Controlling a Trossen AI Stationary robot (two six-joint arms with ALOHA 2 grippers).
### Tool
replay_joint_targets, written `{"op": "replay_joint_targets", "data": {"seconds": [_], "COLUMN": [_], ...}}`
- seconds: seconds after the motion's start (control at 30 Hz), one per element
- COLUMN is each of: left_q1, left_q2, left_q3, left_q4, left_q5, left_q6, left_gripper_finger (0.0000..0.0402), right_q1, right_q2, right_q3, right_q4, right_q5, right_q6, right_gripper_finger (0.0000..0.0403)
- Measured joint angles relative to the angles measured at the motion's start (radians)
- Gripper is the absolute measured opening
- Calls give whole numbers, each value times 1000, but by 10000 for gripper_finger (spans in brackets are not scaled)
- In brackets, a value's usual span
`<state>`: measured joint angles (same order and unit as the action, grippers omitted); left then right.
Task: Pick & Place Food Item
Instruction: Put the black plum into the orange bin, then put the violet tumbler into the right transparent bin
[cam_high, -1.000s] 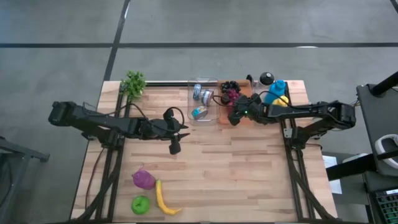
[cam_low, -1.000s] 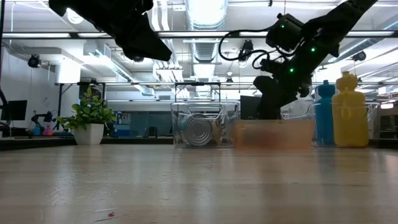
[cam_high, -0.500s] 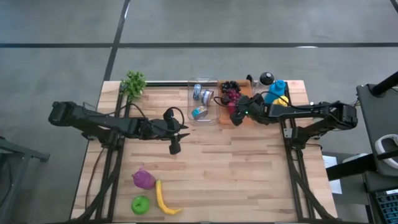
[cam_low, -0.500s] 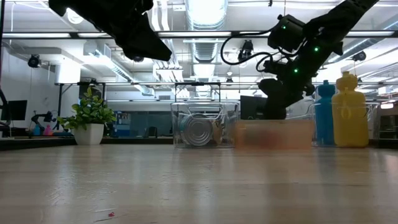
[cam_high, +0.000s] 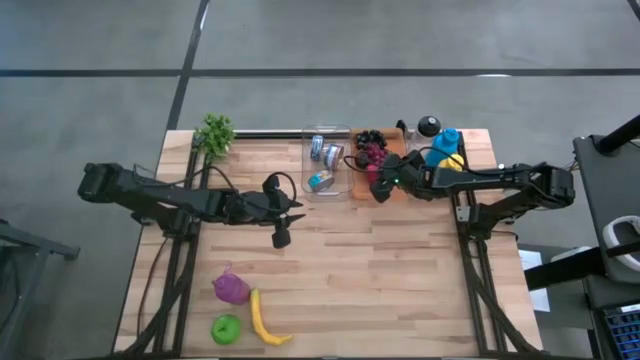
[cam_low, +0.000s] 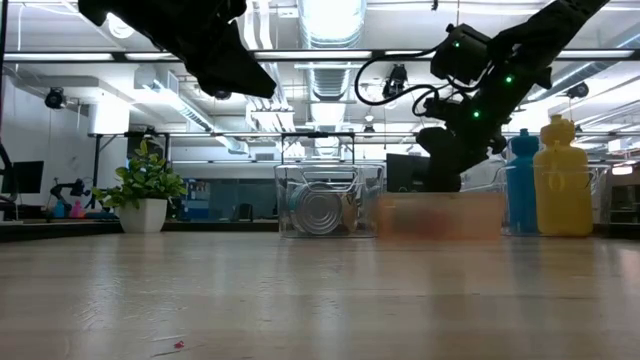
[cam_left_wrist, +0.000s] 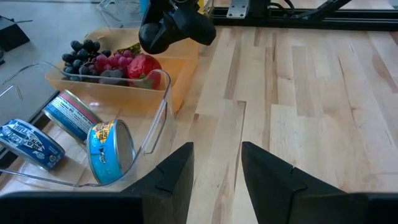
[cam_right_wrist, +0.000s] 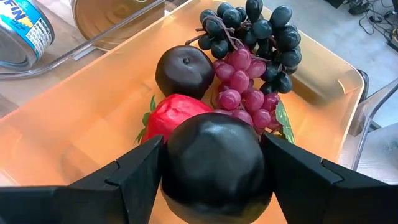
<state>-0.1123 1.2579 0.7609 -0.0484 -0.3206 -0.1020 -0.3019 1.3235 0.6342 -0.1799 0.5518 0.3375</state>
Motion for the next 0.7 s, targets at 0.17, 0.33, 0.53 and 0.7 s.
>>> {"op": "replay_joint_targets", "data": {"seconds": [0.17, 0.33, 0.53, 0.7], "left_q1": [0, 0, 0, 0], "left_q2": [0, 0, 0, 0], "left_q3": [0, 0, 0, 0], "left_q4": [0, 0, 0, 0], "left_q5": [0, 0, 0, 0], "left_q6": [0, 0, 0, 0], "left_gripper_finger": [136, 136, 136, 136], "right_q1": [0, 0, 1, 3], "right_q2": [2, 2, -1, -22], "right_q3": [0, 0, 0, 0], "right_q4": [0, 1, 4, 3], "right_q5": [-1, -5, -64, -66], "right_q6": [0, -11, -31, -32], "right_gripper_finger": [282, 303, 321, 328]}}
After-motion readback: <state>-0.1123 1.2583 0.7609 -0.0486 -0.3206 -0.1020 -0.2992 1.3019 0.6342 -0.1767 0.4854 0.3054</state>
